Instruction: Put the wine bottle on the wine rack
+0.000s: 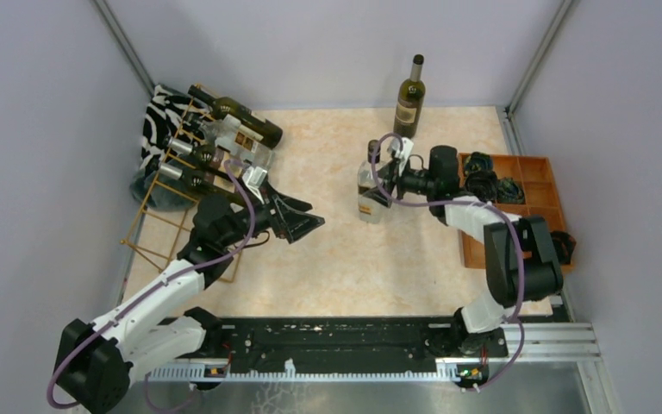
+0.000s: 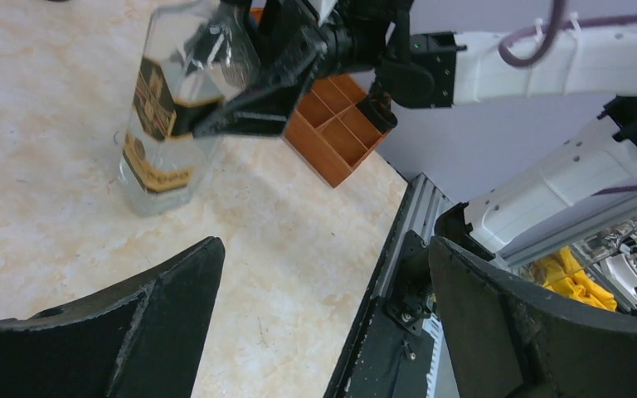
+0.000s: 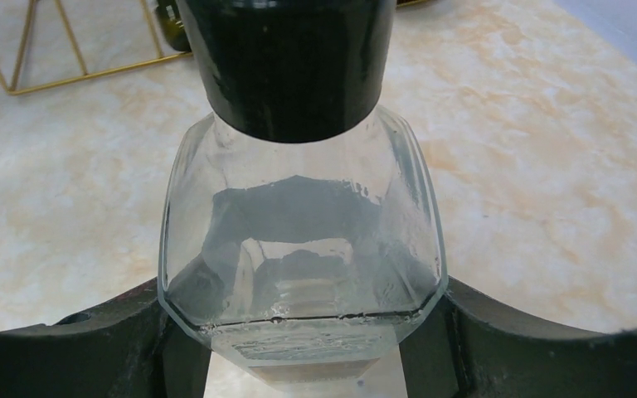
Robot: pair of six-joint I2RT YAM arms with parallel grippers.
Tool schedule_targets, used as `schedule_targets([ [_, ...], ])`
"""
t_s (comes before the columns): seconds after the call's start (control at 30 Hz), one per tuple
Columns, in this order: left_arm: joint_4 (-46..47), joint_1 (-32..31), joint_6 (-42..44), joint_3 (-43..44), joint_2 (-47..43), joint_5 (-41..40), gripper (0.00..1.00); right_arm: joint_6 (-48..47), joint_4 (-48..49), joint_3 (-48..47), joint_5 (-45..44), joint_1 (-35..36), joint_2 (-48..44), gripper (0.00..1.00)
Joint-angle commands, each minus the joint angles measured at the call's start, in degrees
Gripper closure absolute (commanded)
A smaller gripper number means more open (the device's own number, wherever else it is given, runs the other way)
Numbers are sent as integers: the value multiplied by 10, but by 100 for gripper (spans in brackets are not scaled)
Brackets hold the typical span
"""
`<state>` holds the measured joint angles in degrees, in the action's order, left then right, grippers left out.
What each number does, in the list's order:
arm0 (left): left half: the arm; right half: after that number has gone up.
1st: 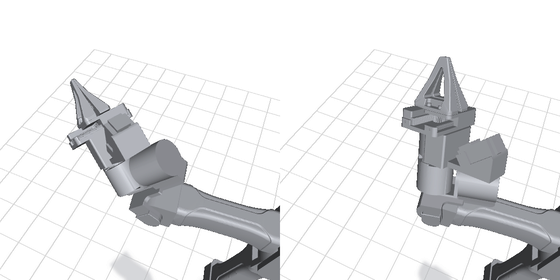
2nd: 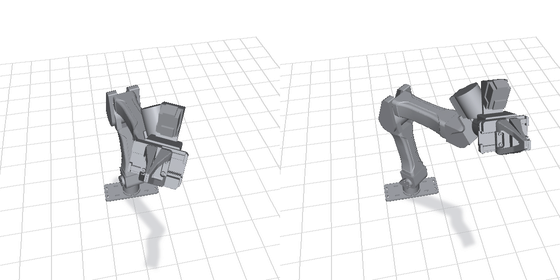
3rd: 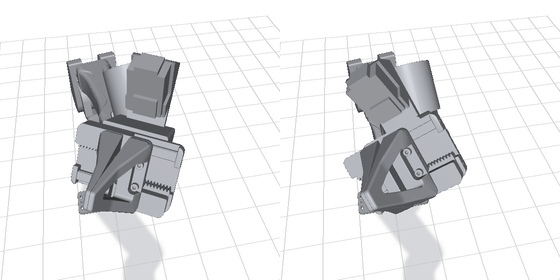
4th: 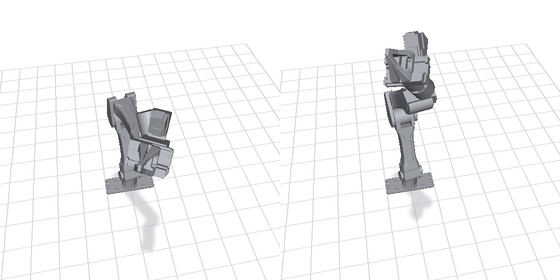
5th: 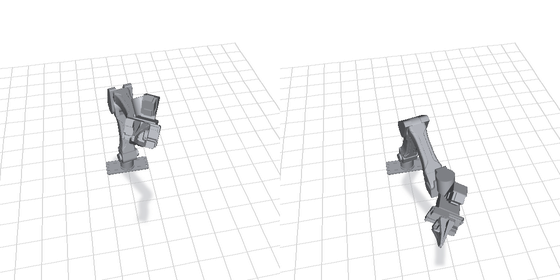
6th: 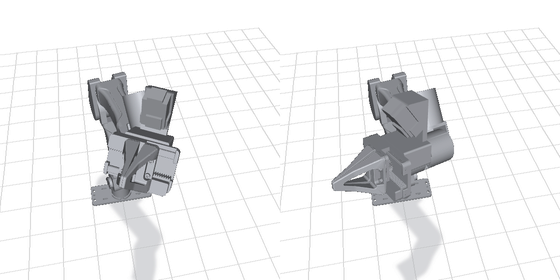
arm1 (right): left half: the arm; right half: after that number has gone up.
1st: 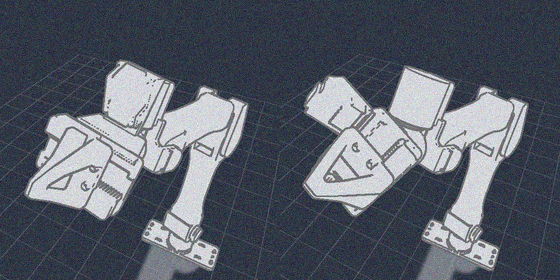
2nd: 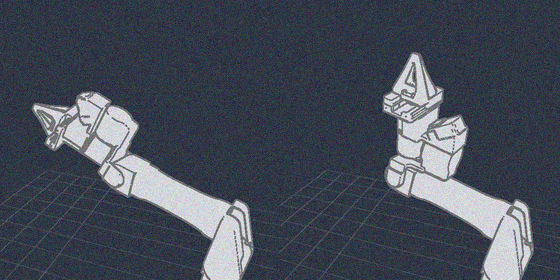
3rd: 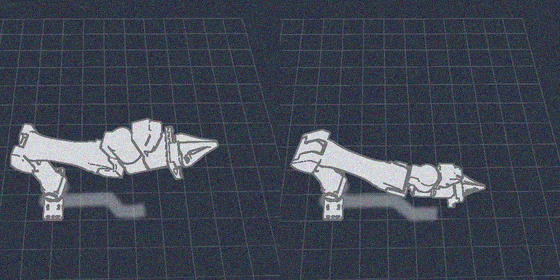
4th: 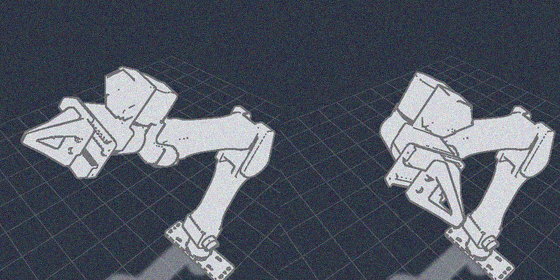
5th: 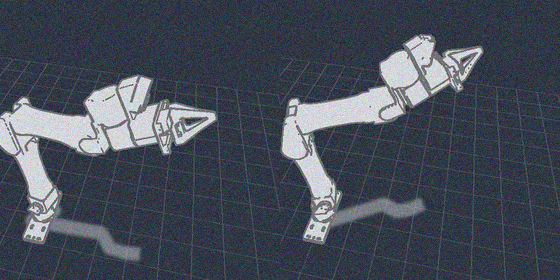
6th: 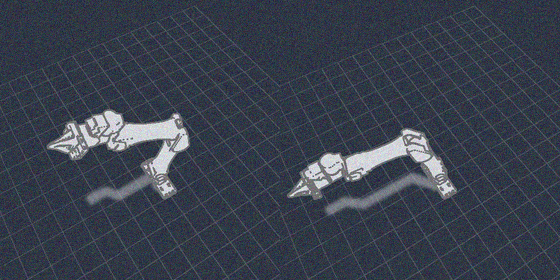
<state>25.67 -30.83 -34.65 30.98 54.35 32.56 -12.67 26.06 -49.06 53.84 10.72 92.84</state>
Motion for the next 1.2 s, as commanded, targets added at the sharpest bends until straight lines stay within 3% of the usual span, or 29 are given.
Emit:
schedule_targets([
  [0.0, 10, -33, 27, 31, 11, -56, 1, -28, 18, 42, -45, 37, -110, 86],
  [0.1, -4, -68, 59, 53, 29, -108, 1, -29, -8, 70, -53, 52, -141, 75],
  [0.23, -4, -107, 106, 74, 50, -177, 1, -32, -49, 89, -59, 56, -177, 24],
  [0.37, -1, -125, 128, 98, 74, -206, 1, -50, -129, 73, -77, 56, -201, 2],
  [0.53, -5, -151, 141, 135, 107, -220, 1, -68, -212, 46, -71, 53, -227, 2],
  [0.67, -28, -180, 169, 166, 118, -240, 1, -142, -368, -7, -26, 33, -251, 2],
  [0.83, -74, -192, 221, 209, 132, -257, 1, -181, -481, -47, -16, -3, -293, 2],
  [1.0, -184, -193, 258, 314, 183, -249, 4, -241, -563, -39, -41, -57, -334, 1],
  [1.17, -332, -211, 252, 435, 245, -276, 8, -258, -560, 17, -13, -144, -379, 1],
])
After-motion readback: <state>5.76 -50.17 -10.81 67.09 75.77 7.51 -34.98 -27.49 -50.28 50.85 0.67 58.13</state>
